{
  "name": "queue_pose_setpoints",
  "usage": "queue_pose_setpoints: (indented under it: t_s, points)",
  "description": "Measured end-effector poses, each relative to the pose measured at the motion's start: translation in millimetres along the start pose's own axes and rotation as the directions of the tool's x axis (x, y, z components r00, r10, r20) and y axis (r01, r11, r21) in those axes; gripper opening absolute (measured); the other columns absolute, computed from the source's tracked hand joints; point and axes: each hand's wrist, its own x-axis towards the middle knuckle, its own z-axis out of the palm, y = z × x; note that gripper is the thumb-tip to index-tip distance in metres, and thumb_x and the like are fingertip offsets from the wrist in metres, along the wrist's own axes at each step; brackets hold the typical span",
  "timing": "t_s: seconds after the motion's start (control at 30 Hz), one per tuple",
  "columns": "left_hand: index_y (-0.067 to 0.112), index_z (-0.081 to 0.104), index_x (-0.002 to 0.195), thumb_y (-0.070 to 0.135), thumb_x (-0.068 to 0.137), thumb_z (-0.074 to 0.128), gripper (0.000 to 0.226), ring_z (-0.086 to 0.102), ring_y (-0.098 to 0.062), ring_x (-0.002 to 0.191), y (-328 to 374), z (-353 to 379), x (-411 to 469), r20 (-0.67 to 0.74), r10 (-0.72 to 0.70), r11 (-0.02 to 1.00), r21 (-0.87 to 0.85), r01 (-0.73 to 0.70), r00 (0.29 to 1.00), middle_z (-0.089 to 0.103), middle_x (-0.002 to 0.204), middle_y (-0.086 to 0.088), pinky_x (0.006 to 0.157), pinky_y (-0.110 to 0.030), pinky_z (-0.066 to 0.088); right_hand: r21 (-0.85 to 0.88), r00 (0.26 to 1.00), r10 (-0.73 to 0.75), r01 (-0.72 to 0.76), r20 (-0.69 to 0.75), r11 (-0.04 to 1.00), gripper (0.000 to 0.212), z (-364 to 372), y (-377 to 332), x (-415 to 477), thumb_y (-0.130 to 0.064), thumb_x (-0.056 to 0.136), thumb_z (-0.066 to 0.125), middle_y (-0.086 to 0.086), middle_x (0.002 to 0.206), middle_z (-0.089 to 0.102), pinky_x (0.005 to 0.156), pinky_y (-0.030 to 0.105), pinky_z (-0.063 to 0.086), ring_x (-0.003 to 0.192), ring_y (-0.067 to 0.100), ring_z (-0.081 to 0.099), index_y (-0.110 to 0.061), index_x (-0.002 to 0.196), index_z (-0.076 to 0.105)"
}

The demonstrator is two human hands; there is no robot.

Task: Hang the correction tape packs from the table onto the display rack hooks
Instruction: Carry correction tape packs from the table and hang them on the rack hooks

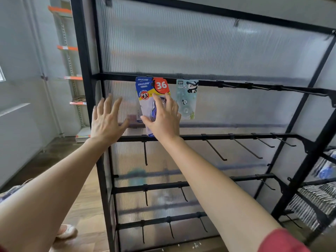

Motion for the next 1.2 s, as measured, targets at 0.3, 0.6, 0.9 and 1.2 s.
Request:
queue_pose_setpoints:
  t_s: [0.3, 0.6, 0.9, 1.2]
  points:
    - [0.023, 0.014, 0.153, 0.047, 0.094, 0.047, 0.072, 0.002, -0.029, 0.148, 2, 17, 13, 0.038, 0.021, 0.999, 0.026, -0.022, 0.999, 0.004, 0.161, -0.010, 0.117, -0.048, 0.008, 0.017, 0.999, -0.024, 0.024, 0.023, 1.000, 0.068, 39, 18, 37, -0.039, 0.081, 0.073, 0.016, 0.150, 0.029, 0.101, 0.047, 0.041, 0.135, 0.035, 0.030, -0.017, 0.138, 0.043]
    - [0.024, 0.015, 0.153, 0.047, 0.093, 0.049, 0.072, 0.001, -0.028, 0.148, -5, 19, 26, 0.013, 0.003, 0.997, 0.074, -0.004, 1.000, 0.005, 0.161, -0.010, 0.118, -0.045, 0.005, -0.035, 0.980, -0.066, 0.074, 0.186, 0.997, 0.081, 49, 31, 51, -0.032, 0.086, 0.069, 0.015, 0.156, 0.010, 0.107, 0.045, 0.040, 0.139, 0.034, 0.022, -0.027, 0.151, 0.020]
    - [0.020, 0.019, 0.152, 0.051, 0.094, 0.044, 0.071, 0.007, -0.033, 0.146, 5, 8, -11, 0.054, 0.033, 0.998, 0.060, -0.036, 0.998, 0.012, 0.159, -0.015, 0.118, -0.047, 0.007, -0.165, 0.959, -0.006, 0.055, 0.284, 0.985, 0.085, 20, 36, -5, -0.044, 0.093, 0.055, 0.015, 0.160, -0.001, 0.111, 0.051, 0.029, 0.145, 0.036, 0.012, -0.026, 0.154, -0.002]
    - [0.022, 0.014, 0.153, 0.043, 0.094, 0.050, 0.072, 0.002, -0.030, 0.147, 40, 21, -80, 0.193, 0.029, 0.999, 0.030, -0.035, 0.981, 0.006, 0.160, -0.011, 0.119, -0.046, 0.003, -0.262, 0.893, 0.128, -0.011, 0.432, 0.965, 0.072, -18, 79, -103, -0.040, 0.099, 0.045, 0.014, 0.161, -0.001, 0.118, 0.047, 0.010, 0.147, 0.035, 0.005, -0.025, 0.154, 0.001]
